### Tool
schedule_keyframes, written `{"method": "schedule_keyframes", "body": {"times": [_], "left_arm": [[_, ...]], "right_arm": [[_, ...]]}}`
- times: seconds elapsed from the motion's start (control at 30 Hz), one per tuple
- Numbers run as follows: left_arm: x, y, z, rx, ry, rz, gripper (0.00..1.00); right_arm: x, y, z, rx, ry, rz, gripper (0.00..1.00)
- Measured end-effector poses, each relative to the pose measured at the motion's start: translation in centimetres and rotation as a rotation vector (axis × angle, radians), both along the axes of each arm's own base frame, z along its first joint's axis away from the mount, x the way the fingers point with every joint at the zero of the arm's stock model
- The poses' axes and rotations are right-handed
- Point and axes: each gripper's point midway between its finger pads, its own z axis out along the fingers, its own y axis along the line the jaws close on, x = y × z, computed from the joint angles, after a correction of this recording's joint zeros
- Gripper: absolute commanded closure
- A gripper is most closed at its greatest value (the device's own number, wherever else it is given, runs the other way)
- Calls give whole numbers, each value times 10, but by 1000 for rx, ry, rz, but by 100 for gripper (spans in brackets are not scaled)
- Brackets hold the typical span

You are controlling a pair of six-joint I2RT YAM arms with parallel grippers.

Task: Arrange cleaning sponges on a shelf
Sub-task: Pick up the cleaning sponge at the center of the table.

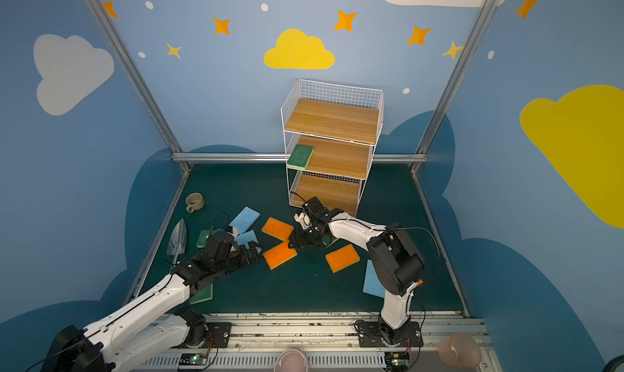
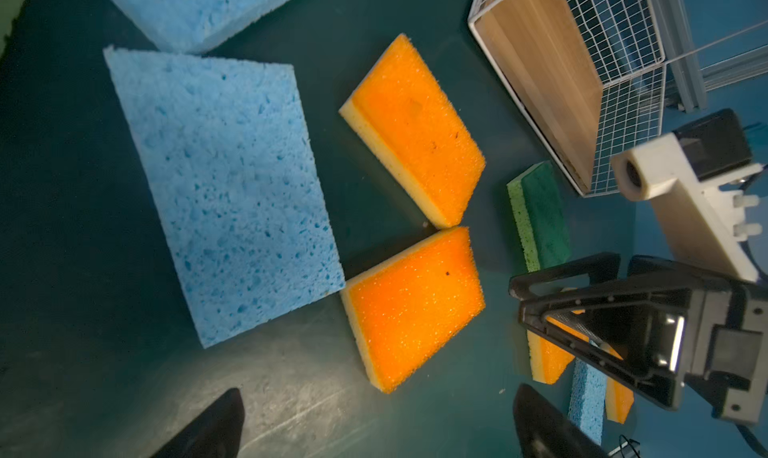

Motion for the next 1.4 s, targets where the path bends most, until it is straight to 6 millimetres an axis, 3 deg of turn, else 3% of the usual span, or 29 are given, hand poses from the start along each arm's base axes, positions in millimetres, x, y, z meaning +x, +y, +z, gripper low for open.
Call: {"method": "schedule_keyframes", "body": {"times": [0.23,0.33,0.53,0.67,0.77,0.9,0.97,1.17,1.4], "left_arm": [[-7,-5,-13,-29,50,-26,1],[-11,-7,-22,-35,79,-34,1],[-11,-10,-26,-74,94,-40,3],[-10,-13,-30,-93,114,-48,6],[-11,-17,-34,-105,133,-67,18],[-11,-21,-35,-111,140,-94,44],[-8,-23,-33,-109,135,-105,51],[6,-33,-22,-123,103,-129,55],[11,-38,-36,-127,136,-127,58]], "right_arm": [[0,2,-25,-37,46,10,47],[4,6,-25,-33,37,12,52],[5,7,-28,-31,41,18,84],[5,9,-27,-24,35,22,96],[6,8,-26,-26,30,21,97],[6,4,-18,-35,7,13,97],[7,2,-9,-31,-13,13,97],[6,-1,12,-21,-48,17,97],[4,-2,13,-21,-41,19,97]]}}
